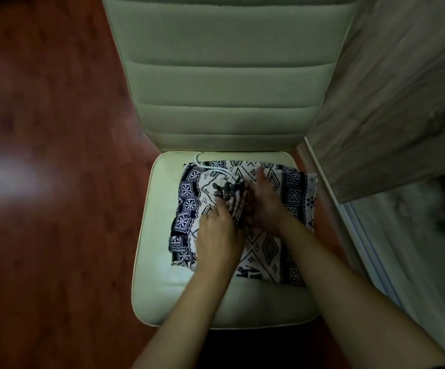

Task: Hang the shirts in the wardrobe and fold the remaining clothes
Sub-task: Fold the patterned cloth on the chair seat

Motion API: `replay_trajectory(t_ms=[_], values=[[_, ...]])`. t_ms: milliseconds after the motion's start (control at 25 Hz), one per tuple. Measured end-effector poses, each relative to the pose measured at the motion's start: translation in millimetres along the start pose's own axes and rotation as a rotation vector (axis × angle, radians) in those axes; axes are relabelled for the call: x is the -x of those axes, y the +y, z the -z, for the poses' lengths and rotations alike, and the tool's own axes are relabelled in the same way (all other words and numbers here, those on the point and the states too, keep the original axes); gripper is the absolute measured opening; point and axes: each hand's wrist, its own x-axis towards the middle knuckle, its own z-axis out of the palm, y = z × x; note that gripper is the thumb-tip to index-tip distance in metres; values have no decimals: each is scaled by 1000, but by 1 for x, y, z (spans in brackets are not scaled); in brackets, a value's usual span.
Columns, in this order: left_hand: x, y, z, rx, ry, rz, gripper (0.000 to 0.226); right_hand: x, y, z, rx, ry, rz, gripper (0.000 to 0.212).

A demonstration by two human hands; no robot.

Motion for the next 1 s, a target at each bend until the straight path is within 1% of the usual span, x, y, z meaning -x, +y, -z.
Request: replay_trajectory(t_ms=[40,80,120,160,200,240,320,400,440,480,520,600,680,760,840,880,920,1000], values=[[5,-2,-14,-18,6,-39,78,-2,-1,1,78,0,0,48],[9,-8,-24,-61,55,-94,85,-5,0,2,189,30,10,49],[14,-15,-31,-98,107,-144,90,-10,3,3,273,66,19,64],[19,-23,-36,-102,146,-194,92,-14,5,3,305,82,17,78],[21,-32,-41,-80,179,-256,91,-15,7,1,297,86,16,85],[20,-38,-43,-21,218,-323,90,-17,7,-1,273,100,19,86],[17,-42,-47,135,266,-419,88,-18,7,-3,220,151,47,83],[15,-41,-49,233,303,-427,83,-13,8,-5,296,165,114,86],[14,-41,-51,236,300,-419,79,-10,10,-6,366,150,142,88],[13,-43,-55,206,297,-414,76,-5,13,-8,423,136,165,86],[14,-45,-59,143,292,-397,75,0,17,-10,450,119,188,78],[18,-52,-62,-15,275,-325,81,6,27,-12,462,110,245,56],[19,-66,-57,-105,249,-206,86,6,36,-10,496,112,255,38],[19,-88,-51,-130,315,-160,77,5,40,-5,513,129,233,35],[22,-108,-48,-94,378,-208,66,6,39,-3,540,143,245,41],[24,-116,-50,-56,378,-255,67,7,37,-2,560,126,245,49],[26,-122,-52,-26,336,-290,71,9,36,-2,593,85,232,63],[30,-131,-60,-9,207,-292,93,14,37,-1,749,-5,154,95]])
